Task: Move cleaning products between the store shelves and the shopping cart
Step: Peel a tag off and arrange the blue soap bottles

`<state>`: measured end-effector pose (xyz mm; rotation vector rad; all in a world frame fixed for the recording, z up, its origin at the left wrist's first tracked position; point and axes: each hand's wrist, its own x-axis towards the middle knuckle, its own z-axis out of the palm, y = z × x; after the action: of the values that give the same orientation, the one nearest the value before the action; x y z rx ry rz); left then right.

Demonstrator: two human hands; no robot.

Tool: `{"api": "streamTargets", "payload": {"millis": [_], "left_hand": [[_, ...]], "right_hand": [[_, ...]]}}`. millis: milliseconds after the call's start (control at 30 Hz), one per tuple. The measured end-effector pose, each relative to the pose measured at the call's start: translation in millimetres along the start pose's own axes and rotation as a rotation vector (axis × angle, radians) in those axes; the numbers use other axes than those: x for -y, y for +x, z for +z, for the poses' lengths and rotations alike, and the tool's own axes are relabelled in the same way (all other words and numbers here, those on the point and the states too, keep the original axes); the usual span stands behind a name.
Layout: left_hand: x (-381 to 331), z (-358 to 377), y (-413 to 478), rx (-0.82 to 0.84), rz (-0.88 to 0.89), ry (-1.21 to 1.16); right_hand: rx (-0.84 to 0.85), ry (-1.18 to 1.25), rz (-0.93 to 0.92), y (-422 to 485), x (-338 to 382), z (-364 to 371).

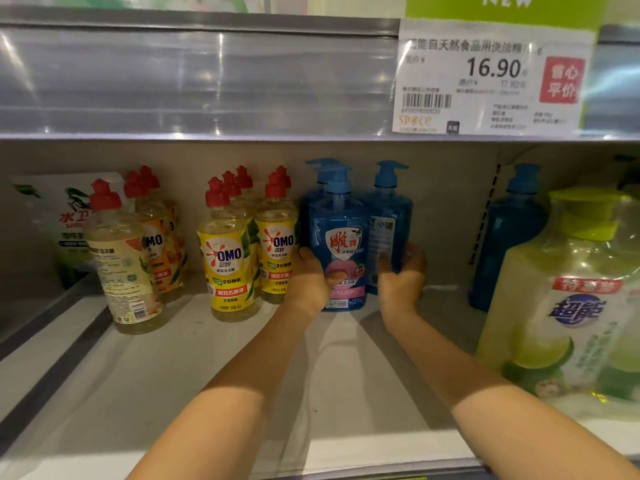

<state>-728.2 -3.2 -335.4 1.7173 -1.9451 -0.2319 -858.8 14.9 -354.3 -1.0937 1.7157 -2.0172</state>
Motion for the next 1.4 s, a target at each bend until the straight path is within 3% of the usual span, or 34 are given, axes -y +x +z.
{"api": "streamTargets", "payload": {"millis": [133,267,333,433,500,667,867,1067,1200,1300,1400], "left_hand": [[-1,-2,0,0.019,-0.002,0.008],[-1,-2,0,0.034,-0.02,0.011],[-2,-3,0,0.043,-0.026,-0.005],[-2,-4,-1,0.05,-0.039,-0.032],[-3,-4,-1,0.05,-0.041,-0.022],[-3,-5,-4,0.057,-0.034,-0.066],[-3,-6,-1,0.046,-0.056,-0.158],[2,-8,-3,0.045,-0.029,-0.139],[4,-8,-6,0.099,-0.04,-0.02],[4,-5,-14,0.124,-0.098,0.004],[-1,-13,-28,0.146,-0.084,0.085]], "right_hand": [[-0.056,-0.017,-0.006,17,11,-7],[0.211,0.103,0.195,33,13,-11],[0.249,0.119,0.206,32,10,-12],[0.218,0.056,0.179,32,10,-11],[0.166,-0.132,0.112,29,9,-8],[-0.041,-0.351,-0.017,2,12,-8],[0.043,-0.42,0.049,-20,22,-16],[0.061,-0.199,0.045,1,18,-30],[0.296,0.087,0.186,6,20,-38],[0.401,0.094,0.268,10,16,-43],[0.426,0.047,0.232,7,12,-40]]}}
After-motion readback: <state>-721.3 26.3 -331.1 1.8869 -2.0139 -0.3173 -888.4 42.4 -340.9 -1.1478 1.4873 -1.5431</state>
